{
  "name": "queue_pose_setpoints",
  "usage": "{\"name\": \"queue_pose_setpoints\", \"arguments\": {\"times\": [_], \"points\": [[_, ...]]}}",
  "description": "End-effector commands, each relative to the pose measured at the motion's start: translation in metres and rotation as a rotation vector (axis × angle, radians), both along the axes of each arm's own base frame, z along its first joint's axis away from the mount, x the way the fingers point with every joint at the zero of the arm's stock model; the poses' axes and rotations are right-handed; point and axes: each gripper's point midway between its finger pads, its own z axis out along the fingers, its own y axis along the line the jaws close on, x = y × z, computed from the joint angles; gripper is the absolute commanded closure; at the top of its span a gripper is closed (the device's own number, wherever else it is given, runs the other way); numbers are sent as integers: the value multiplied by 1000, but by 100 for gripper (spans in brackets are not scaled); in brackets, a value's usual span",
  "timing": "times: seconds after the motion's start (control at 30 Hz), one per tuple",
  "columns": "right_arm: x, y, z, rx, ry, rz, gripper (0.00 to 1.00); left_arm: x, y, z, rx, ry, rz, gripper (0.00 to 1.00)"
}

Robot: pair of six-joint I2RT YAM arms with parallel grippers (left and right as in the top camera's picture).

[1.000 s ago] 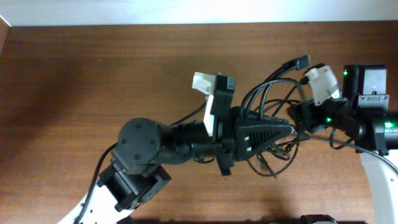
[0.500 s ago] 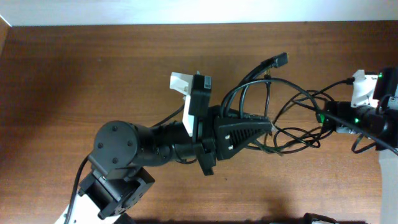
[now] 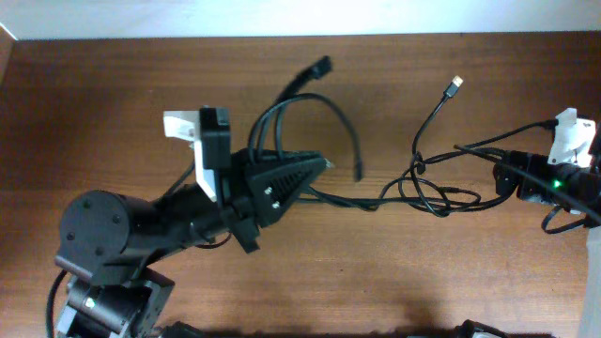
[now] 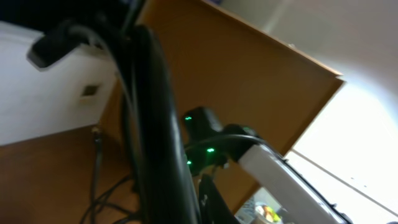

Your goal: Untangle cables

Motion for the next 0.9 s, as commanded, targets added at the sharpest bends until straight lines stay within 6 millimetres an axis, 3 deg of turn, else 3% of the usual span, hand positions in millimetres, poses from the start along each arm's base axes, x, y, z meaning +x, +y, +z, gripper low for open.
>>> {"name": "queue_pose_setpoints", "arguments": {"times": [0.0, 0.03, 0.27, 0.33, 0.57, 0.87], "points": [[3, 8, 4, 65, -19, 12, 1, 12, 20, 1, 24, -13, 97, 100], [4, 28, 7, 145, -41, 97, 1, 21, 25, -8, 40, 26, 128, 100], [-7, 109, 43, 480, -204, 500, 1, 33, 23, -20, 64, 74, 135, 100], [-13, 123, 55, 537, -261, 597, 1, 35, 21, -22, 67, 81, 131, 100], [-19, 142, 80, 665, -367, 692, 1, 45, 18, -41, 123, 113, 140, 100], [-23, 146, 86, 713, -373, 696, 1, 62, 12, -56, 145, 163, 137, 100]]}}
